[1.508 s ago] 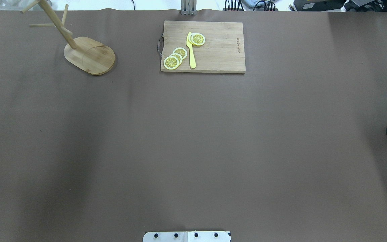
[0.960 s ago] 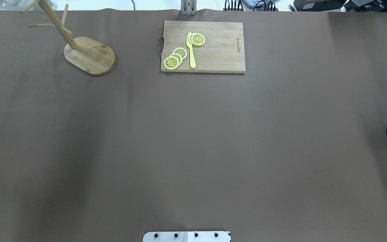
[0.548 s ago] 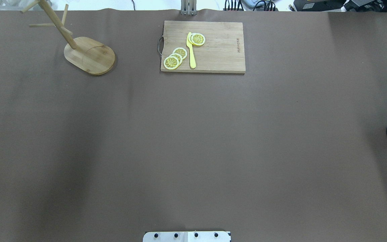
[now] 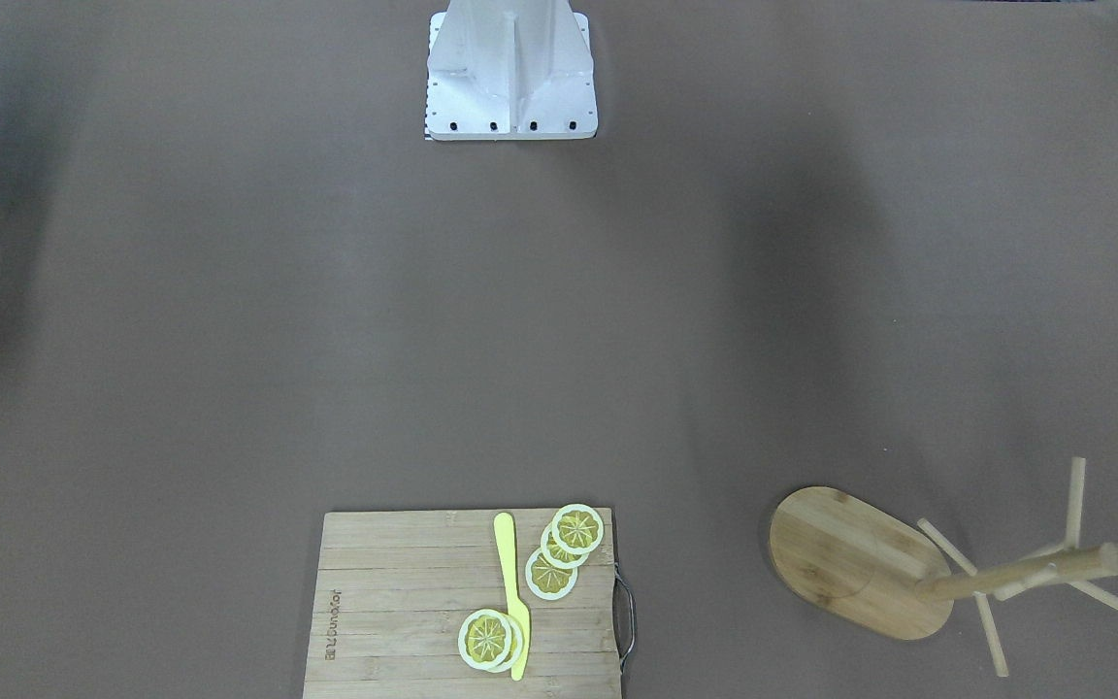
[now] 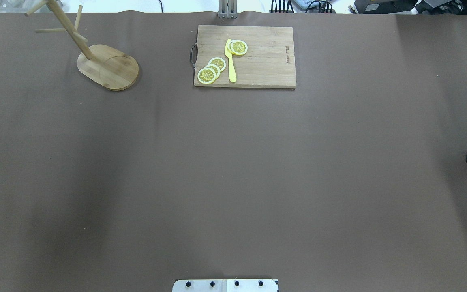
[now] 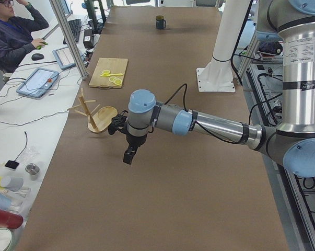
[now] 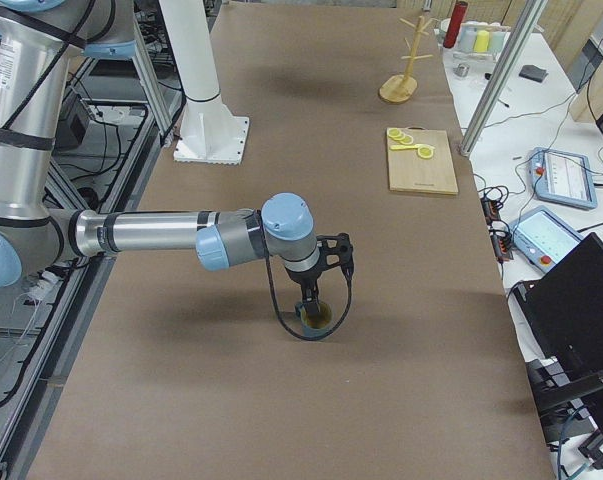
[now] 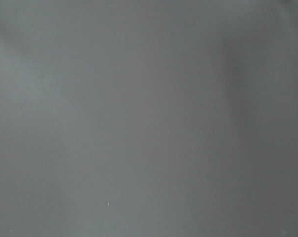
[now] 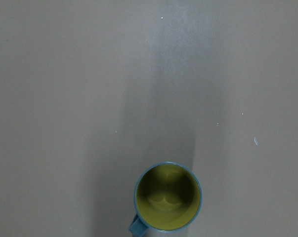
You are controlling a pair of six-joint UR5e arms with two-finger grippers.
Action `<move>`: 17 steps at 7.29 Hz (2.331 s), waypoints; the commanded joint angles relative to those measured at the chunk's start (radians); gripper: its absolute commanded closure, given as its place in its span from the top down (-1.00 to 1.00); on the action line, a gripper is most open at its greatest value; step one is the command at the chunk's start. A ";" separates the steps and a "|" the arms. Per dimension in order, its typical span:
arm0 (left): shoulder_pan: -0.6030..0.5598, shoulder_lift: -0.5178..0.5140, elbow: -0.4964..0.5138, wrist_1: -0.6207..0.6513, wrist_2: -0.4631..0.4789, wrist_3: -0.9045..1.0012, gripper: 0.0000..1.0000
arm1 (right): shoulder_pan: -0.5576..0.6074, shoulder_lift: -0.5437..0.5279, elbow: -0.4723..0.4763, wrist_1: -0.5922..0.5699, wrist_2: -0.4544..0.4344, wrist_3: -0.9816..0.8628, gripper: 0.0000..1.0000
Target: Hang cup on storage rack
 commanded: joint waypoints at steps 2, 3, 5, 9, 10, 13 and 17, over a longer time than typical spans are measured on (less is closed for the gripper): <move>0.002 -0.090 0.033 -0.119 -0.053 0.008 0.98 | 0.000 -0.152 -0.023 0.149 0.001 0.005 0.99; 0.002 -0.088 0.037 -0.124 -0.081 0.011 0.98 | -0.002 -0.168 -0.066 0.197 -0.002 0.005 0.98; 0.000 -0.053 0.041 -0.200 -0.091 0.011 0.98 | -0.002 -0.061 -0.182 0.254 -0.010 0.056 0.93; 0.002 -0.027 0.041 -0.241 -0.095 0.003 0.98 | -0.070 0.065 -0.284 0.257 -0.010 0.181 0.85; 0.002 -0.027 0.043 -0.241 -0.095 0.005 0.98 | -0.104 0.067 -0.285 0.263 -0.022 0.192 0.85; 0.002 -0.027 0.040 -0.241 -0.095 0.002 0.98 | -0.176 0.084 -0.301 0.263 -0.091 0.203 0.85; 0.002 -0.027 0.041 -0.241 -0.095 0.002 0.98 | -0.190 0.091 -0.325 0.265 -0.104 0.201 0.62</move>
